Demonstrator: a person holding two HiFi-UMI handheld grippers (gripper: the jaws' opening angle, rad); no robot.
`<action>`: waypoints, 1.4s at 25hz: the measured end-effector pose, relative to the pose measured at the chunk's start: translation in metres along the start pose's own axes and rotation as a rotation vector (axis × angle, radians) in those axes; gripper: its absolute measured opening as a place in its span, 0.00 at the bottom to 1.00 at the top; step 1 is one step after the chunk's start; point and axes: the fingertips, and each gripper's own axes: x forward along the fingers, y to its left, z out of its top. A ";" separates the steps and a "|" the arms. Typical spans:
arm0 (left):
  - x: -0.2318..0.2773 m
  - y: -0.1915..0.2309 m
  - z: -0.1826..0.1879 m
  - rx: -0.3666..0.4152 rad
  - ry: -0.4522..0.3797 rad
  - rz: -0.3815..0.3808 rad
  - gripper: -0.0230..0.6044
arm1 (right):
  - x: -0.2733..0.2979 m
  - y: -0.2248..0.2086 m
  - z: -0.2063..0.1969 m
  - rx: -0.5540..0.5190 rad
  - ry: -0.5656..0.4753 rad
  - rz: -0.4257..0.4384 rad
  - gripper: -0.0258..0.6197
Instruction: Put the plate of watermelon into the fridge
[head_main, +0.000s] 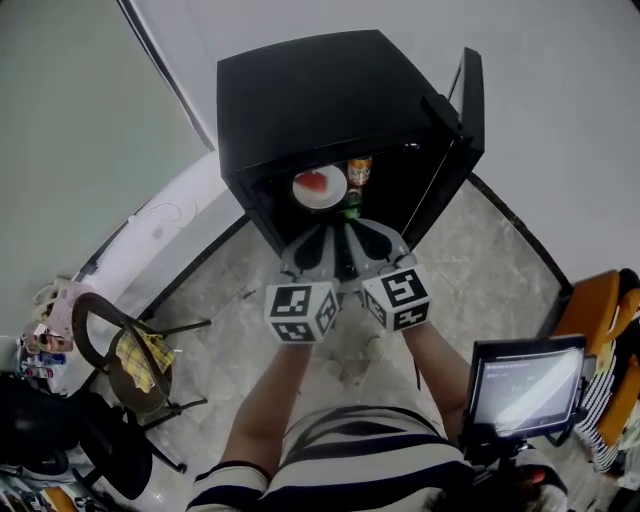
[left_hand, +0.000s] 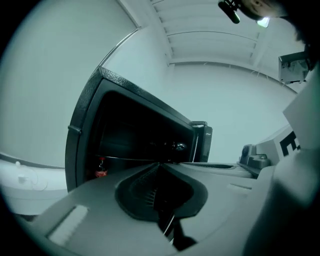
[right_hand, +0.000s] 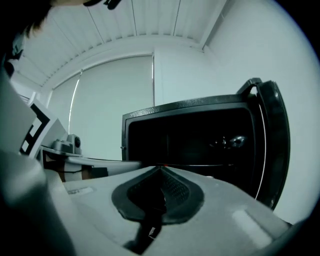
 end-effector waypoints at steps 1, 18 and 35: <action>-0.004 -0.002 0.005 0.006 -0.005 -0.005 0.03 | -0.002 0.002 0.004 -0.001 -0.002 0.000 0.04; -0.076 -0.019 0.022 0.053 -0.007 -0.106 0.03 | -0.049 0.054 0.025 -0.013 0.025 0.043 0.04; -0.142 -0.031 -0.011 0.084 0.036 -0.161 0.03 | -0.099 0.094 -0.018 0.086 0.103 0.000 0.04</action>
